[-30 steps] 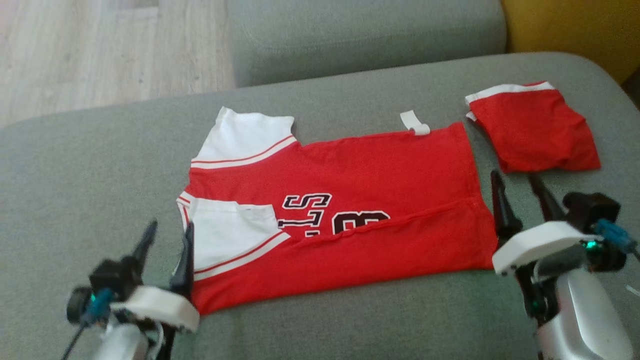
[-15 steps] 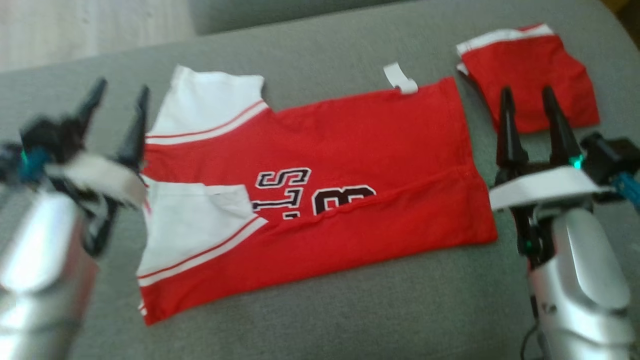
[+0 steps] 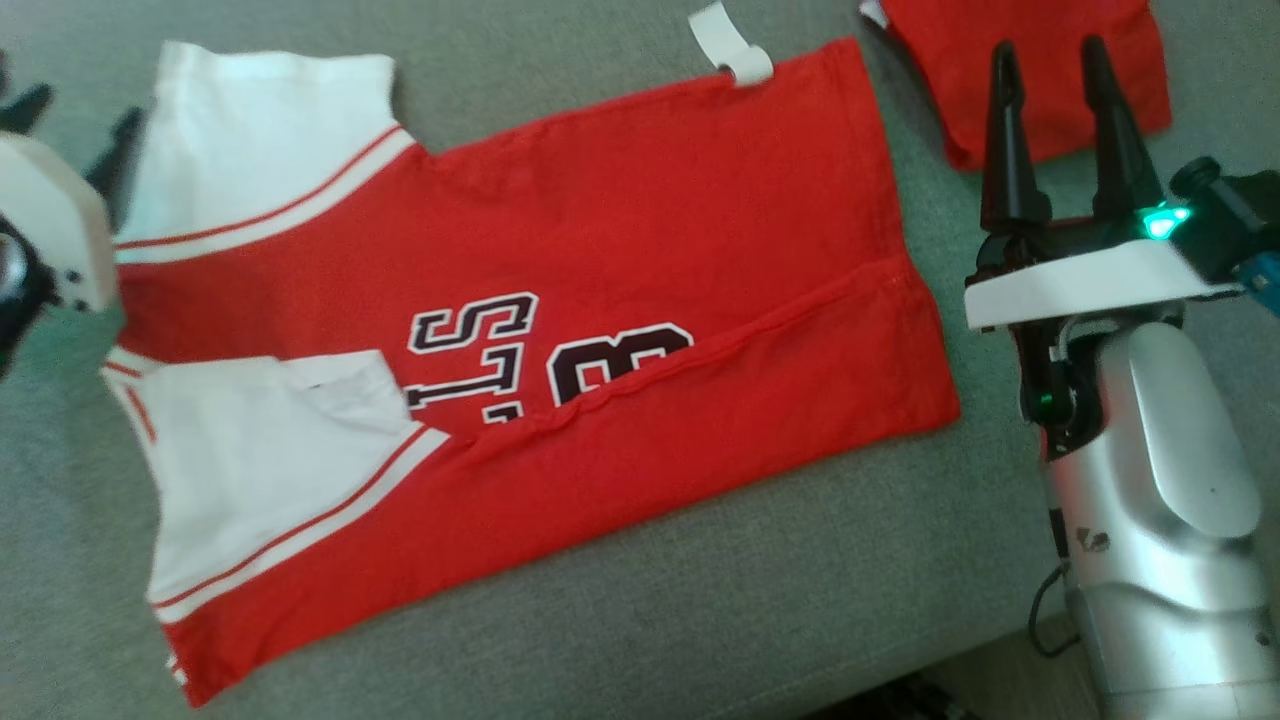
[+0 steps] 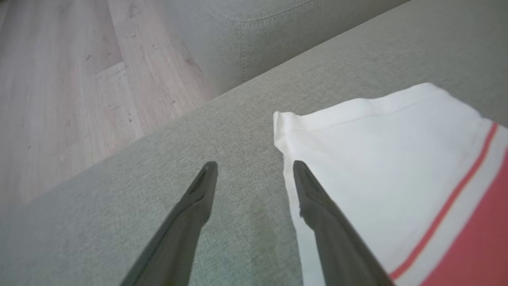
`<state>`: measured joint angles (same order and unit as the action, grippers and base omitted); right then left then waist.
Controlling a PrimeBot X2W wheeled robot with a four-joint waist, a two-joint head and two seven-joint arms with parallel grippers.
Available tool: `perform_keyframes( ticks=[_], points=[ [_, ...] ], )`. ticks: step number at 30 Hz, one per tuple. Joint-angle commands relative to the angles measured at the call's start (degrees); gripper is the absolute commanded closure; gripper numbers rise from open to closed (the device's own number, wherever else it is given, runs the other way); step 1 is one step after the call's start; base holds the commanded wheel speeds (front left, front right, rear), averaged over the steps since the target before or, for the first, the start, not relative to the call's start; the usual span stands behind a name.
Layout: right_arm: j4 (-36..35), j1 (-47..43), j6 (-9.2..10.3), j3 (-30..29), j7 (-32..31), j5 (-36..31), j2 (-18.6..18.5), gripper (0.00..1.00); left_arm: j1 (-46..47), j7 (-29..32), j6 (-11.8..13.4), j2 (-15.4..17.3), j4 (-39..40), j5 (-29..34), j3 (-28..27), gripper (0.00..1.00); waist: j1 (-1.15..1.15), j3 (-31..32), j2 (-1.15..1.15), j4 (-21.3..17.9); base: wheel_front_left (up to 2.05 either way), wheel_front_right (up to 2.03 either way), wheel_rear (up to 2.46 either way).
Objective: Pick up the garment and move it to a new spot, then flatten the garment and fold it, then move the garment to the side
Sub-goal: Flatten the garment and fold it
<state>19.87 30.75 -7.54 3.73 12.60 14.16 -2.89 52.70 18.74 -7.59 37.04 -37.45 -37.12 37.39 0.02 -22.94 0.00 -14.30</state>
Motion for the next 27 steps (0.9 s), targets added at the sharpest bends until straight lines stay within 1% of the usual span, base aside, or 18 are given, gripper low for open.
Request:
perform_keyframes(
  ticks=[1, 5, 9, 12, 17, 22, 27],
  points=[
    [-2.42, 1.64, 0.05, 1.28, 0.61, 0.6, 0.01, 0.0, 4.26, 0.36, 0.11, 4.02, 0.17, -1.8, -1.02, 0.0, -0.02, -2.83, 0.0, -1.92, 0.0, 0.0, 0.0],
    [-2.81, 1.8, 0.05, 1.77, 0.92, 0.99, 0.01, 0.0, 6.75, 0.58, 0.11, 5.1, -1.9, -5.24, 1.22, 0.0, -0.02, -4.48, 0.0, -2.59, 0.0, 0.0, 0.0],
    [-2.94, 1.7, 0.05, 2.06, 1.21, 1.4, 0.01, 0.0, 8.6, 0.6, 0.11, 4.7, -3.54, -9.22, 2.29, 0.0, -0.02, -5.39, 0.0, -2.87, 0.0, 0.0, 0.0],
    [-2.78, 1.55, 0.05, 2.04, 1.4, 1.45, 0.01, 0.0, 9.7, 0.81, 0.1, 4.8, -3.92, -11.34, 4.97, 0.0, -0.02, -5.77, 0.0, -2.9, 0.0, 0.0, 0.0],
    [-2.42, 1.69, 0.05, 1.89, 1.47, 1.23, 0.01, 0.0, 10.46, 0.55, 0.1, 4.77, -3.88, -14.08, 6.95, 0.0, -0.02, -5.89, 0.0, -2.86, 0.0, 0.0, 0.0],
    [-2.05, 2.21, 0.05, 2.1, 1.36, 1.13, 0.02, 0.0, 11.18, 0.29, 0.1, 4.82, -1.92, -17.84, 9.81, 0.0, -0.02, -6.22, 0.0, -2.89, 0.0, 0.0, 0.0],
    [-1.75, 2.86, 0.05, 2.59, 1.27, 1.2, 0.02, 0.0, 11.67, 2.1, 0.1, 5.72, -0.91, -20.85, 13.22, 0.0, -0.02, -6.52, 0.0, -3.08, 0.0, 0.0, 0.0]
  ],
)
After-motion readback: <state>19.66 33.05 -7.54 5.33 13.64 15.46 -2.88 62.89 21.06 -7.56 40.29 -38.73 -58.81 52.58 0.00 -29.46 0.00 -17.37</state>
